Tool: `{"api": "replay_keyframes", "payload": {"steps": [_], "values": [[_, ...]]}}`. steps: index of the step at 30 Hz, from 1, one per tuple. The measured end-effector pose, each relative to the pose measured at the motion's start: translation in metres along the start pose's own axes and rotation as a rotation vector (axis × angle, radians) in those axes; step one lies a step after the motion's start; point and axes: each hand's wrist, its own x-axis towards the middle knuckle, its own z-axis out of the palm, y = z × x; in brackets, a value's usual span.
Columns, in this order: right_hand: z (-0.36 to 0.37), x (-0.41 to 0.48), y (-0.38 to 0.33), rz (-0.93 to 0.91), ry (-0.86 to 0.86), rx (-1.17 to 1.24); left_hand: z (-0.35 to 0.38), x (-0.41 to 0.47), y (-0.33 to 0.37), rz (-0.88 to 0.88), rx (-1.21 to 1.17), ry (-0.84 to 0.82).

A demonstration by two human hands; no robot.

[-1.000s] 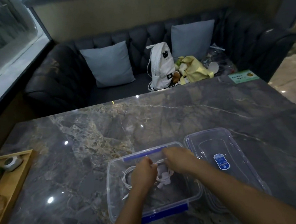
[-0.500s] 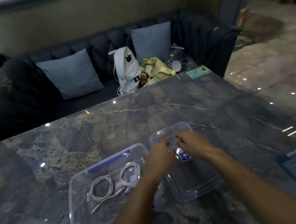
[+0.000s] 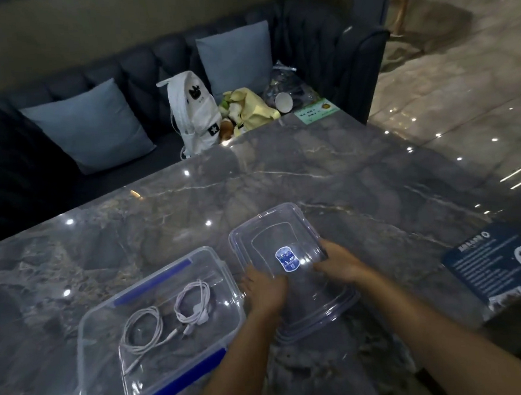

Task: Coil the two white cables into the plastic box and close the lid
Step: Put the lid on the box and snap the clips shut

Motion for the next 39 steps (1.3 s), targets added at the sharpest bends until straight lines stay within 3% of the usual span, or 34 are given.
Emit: {"api": "replay_keyframes", "payload": {"steps": [2,4,7,15,24,27,33,37,39], "values": [[0.000,0.002,-0.001,0.063,0.061,0.095,-0.008,-0.002,0.011,-0.123,-0.335,0.014],[-0.003,0.004,0.000,0.146,0.136,0.045,-0.017,0.001,0.017,-0.249,-0.570,-0.040],[-0.004,0.005,0.002,0.176,0.260,0.116,-0.025,-0.005,0.025,-0.314,-0.670,-0.179],[-0.010,0.008,-0.020,-0.033,0.307,0.174,-0.040,-0.015,0.035,-0.075,-0.750,-0.187],[-0.014,-0.003,-0.115,-0.397,0.315,-0.272,-0.103,-0.025,0.042,0.049,-1.159,-0.072],[0.002,-0.007,-0.139,-0.486,0.316,-0.289,-0.127,-0.029,0.033,0.060,-1.304,0.012],[0.052,-0.013,-0.166,-0.475,0.270,-0.034,-0.163,-0.038,0.002,0.067,-1.525,0.161],[0.072,-0.013,-0.182,-0.265,-0.054,0.670,-0.184,-0.053,-0.023,0.120,-1.291,0.135],[0.076,-0.010,-0.189,-0.231,-0.080,0.764,-0.200,-0.058,-0.032,0.218,-1.225,0.161]]}}
